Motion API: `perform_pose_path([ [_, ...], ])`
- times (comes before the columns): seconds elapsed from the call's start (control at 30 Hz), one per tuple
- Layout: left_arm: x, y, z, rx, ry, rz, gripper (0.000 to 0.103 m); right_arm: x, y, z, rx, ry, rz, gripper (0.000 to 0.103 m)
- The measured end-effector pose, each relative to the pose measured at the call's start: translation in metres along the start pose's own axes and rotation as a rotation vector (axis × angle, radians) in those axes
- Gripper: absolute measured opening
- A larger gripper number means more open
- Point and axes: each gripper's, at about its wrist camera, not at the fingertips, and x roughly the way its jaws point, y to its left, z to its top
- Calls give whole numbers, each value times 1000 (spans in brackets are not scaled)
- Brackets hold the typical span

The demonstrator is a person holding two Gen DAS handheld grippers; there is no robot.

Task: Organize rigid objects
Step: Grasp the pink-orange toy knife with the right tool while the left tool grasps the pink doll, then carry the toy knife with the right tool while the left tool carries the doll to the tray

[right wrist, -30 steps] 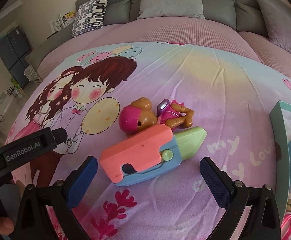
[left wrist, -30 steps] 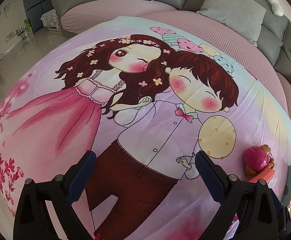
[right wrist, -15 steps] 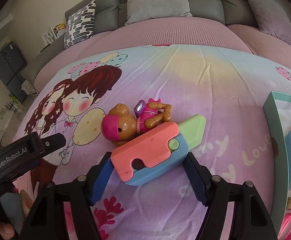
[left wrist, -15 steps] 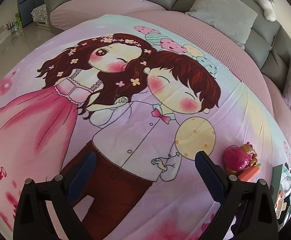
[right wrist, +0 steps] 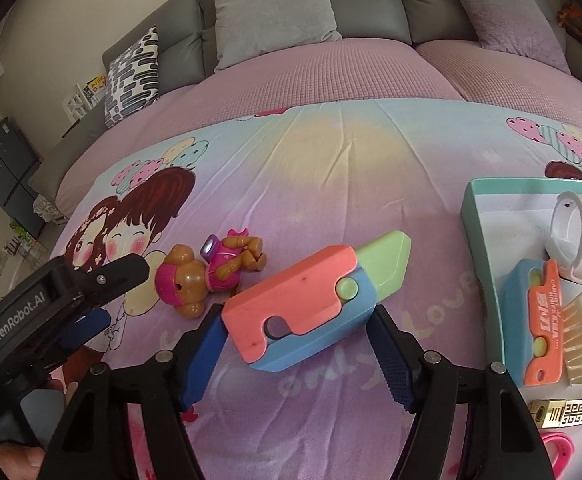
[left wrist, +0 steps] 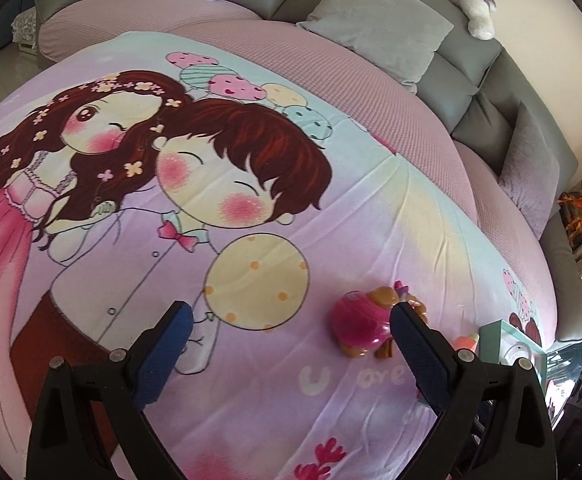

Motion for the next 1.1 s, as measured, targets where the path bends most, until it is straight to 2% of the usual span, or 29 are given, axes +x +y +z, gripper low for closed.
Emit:
perform_pose_path([
  [0.13, 13, -17, -2, 41, 11, -11, 98, -3, -6, 2, 14, -2, -3, 74],
  [0.17, 16, -21, -3, 46, 11, -22, 95, -3, -7, 2, 16, -1, -3, 74],
  [0.3, 21, -30, -4, 69, 17, -40, 71, -4, -8, 2, 16, 1, 5, 74],
  [0.33, 22, -32, -4, 72, 15, -47, 68, -5, -9, 2, 18, 1, 5, 74],
  [0.4, 25, -33, -5, 67, 21, -73, 52, -5, -9, 2, 20, 2, 8, 74],
  [0.5, 26, -36, -8, 64, 26, -123, 42, -5, -10, 3, 20, 4, 11, 74],
  [0.7, 22, -33, -8, 52, 7, -161, 41, -10, -12, 4, 27, -7, 16, 74],
  [0.9, -4, -31, -1, 54, -72, -179, 41, -24, -16, 8, 34, -39, 20, 74],
  [1.1, -40, -40, 6, 84, -151, -207, 41, -58, -20, 15, 25, -120, -3, 74],
])
